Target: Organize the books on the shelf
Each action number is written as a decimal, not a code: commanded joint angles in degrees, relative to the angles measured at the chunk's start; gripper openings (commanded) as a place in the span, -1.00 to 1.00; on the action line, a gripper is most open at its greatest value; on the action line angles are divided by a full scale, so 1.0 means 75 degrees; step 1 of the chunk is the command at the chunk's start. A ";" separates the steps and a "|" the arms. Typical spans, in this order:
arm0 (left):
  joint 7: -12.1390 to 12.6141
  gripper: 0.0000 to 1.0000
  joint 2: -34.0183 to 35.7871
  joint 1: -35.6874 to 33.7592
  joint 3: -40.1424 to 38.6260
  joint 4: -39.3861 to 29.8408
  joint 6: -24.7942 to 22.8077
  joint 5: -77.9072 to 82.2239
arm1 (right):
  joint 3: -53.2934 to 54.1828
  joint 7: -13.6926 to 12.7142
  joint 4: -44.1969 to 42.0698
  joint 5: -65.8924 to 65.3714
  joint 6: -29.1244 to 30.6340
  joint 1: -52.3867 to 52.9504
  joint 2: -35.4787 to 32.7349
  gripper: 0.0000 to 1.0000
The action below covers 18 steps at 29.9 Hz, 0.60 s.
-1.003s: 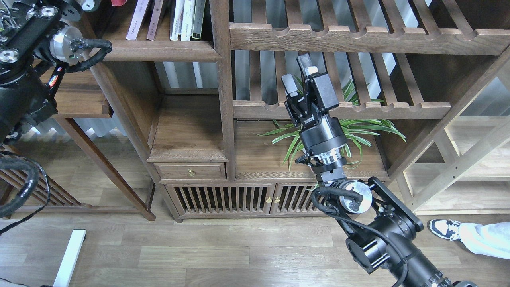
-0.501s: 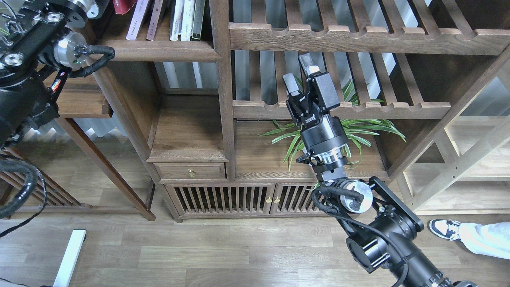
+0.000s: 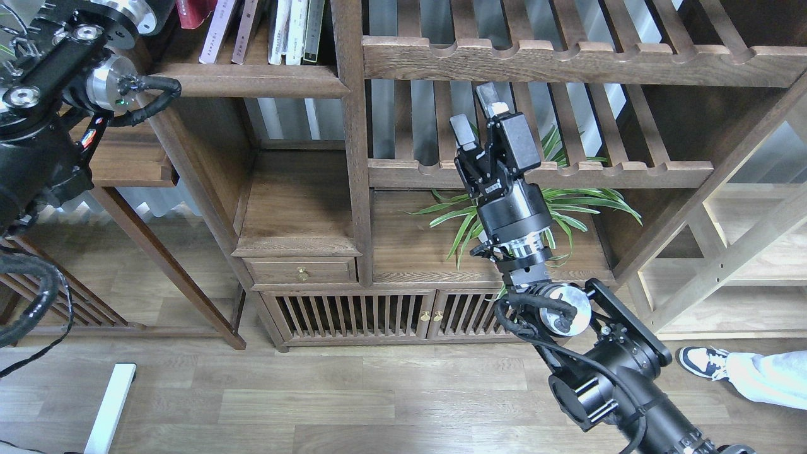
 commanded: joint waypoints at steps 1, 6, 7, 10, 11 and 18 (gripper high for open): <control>0.0011 -0.75 0.0001 0.0000 0.0000 0.0032 0.0009 -0.0045 | 0.0000 0.0000 0.0000 0.0000 0.0000 0.0000 0.0000 0.88; 0.0011 -0.66 -0.0023 0.0012 0.0011 0.0114 0.0009 -0.0045 | 0.0000 0.0000 0.0000 0.0011 0.0000 -0.0011 0.0000 0.88; 0.0011 -0.65 -0.0058 0.0023 0.0011 0.0126 0.0009 -0.0045 | 0.0012 0.0000 0.0000 0.0011 0.0000 0.0000 0.0000 0.88; -0.0013 -0.64 -0.0105 0.0035 0.0070 0.0243 0.0009 -0.0045 | 0.0012 0.0000 0.0000 0.0011 0.0000 -0.0011 0.0000 0.88; -0.0048 -0.64 -0.0105 0.0035 0.0116 0.0278 0.0009 -0.0057 | 0.0012 0.0000 0.0000 0.0011 0.0000 -0.0011 0.0000 0.88; -0.0130 -0.63 -0.0269 0.0000 0.0164 0.0395 0.0020 -0.0127 | 0.0012 0.0000 0.0000 0.0023 0.0000 0.0000 0.0000 0.88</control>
